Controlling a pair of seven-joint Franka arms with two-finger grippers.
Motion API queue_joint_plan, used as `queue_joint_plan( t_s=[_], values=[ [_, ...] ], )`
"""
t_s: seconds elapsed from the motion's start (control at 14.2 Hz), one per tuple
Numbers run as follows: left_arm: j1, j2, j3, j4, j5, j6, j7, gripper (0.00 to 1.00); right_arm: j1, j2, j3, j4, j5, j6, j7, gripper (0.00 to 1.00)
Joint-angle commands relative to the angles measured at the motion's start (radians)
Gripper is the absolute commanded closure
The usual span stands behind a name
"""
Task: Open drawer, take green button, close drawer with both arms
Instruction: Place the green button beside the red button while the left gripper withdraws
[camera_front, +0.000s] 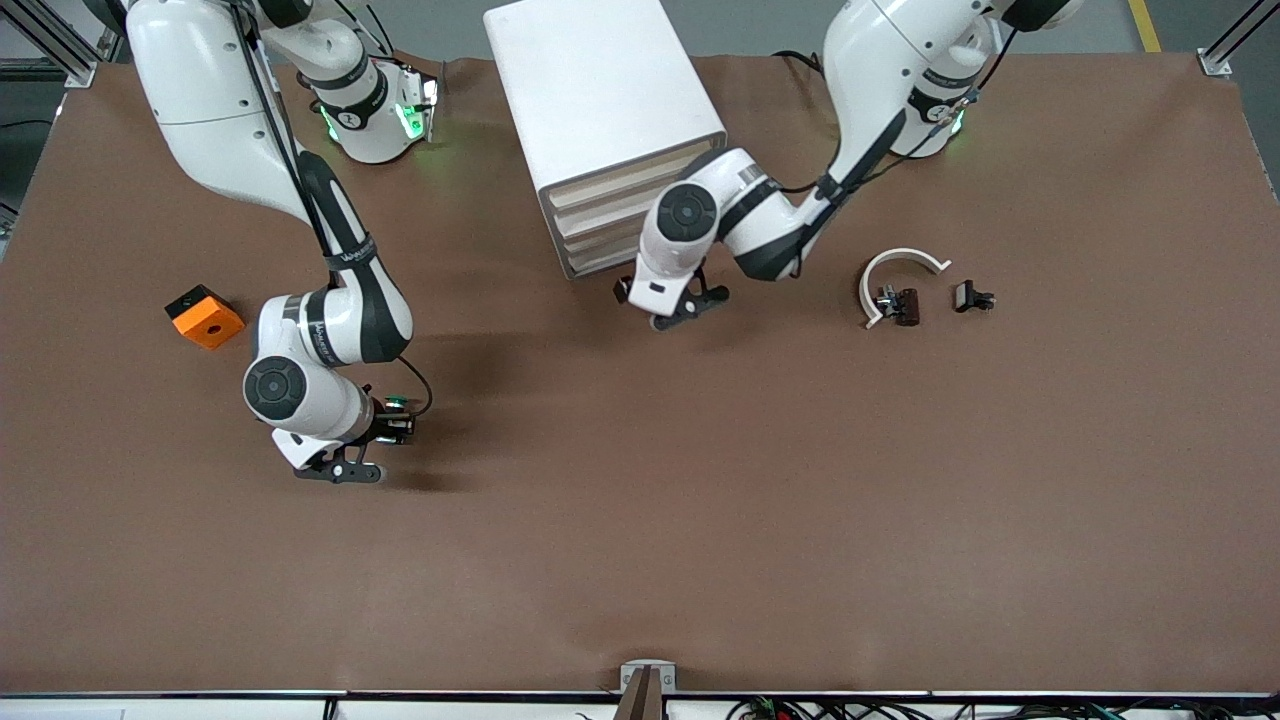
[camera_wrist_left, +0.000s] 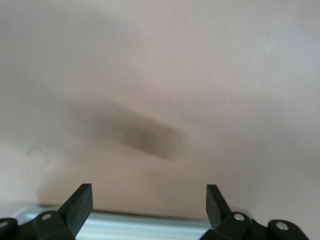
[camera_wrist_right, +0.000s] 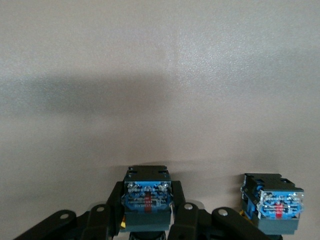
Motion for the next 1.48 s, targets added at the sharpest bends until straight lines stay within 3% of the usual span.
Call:
queue_joint_plan(
  t_s=[0.0, 0.07, 0.14, 0.21, 0.28, 0.35, 0.85, 1.2, 1.41],
  values=[
    [0.075, -0.045, -0.004, 0.000, 0.001, -0.013, 0.000, 0.00, -0.023, 0.005, 0.017, 0.001, -0.009, 0.019, -0.012, 0.87],
    [0.102, -0.060, -0.004, 0.000, 0.001, -0.013, 0.000, 0.00, -0.023, 0.005, 0.017, 0.001, -0.009, 0.017, -0.012, 0.84],
    [0.130, -0.074, -0.004, -0.002, 0.008, -0.015, 0.000, 0.00, -0.023, 0.005, 0.017, 0.001, -0.007, 0.017, -0.012, 0.70],
    [0.159, -0.089, -0.004, 0.000, 0.029, -0.036, 0.001, 0.00, -0.023, 0.005, 0.017, 0.001, -0.007, 0.017, -0.012, 0.42],
    [0.191, -0.106, -0.004, 0.001, 0.076, -0.070, 0.001, 0.00, -0.021, 0.003, 0.017, 0.003, -0.007, 0.016, -0.010, 0.06],
    [0.220, -0.129, -0.004, 0.001, 0.127, -0.096, 0.004, 0.00, -0.021, 0.003, 0.017, 0.003, -0.007, 0.011, -0.009, 0.00],
    [0.432, -0.278, -0.008, 0.012, 0.175, -0.216, 0.220, 0.00, -0.017, -0.081, 0.017, 0.007, -0.002, -0.136, 0.008, 0.00],
    [0.535, -0.309, -0.007, 0.183, 0.173, -0.462, 0.397, 0.00, -0.017, -0.204, 0.015, 0.012, -0.002, -0.273, 0.010, 0.00],
    [0.593, -0.310, -0.007, 0.271, 0.172, -0.545, 0.489, 0.00, -0.020, -0.291, 0.015, 0.013, -0.002, -0.358, 0.010, 0.00]
  ],
)
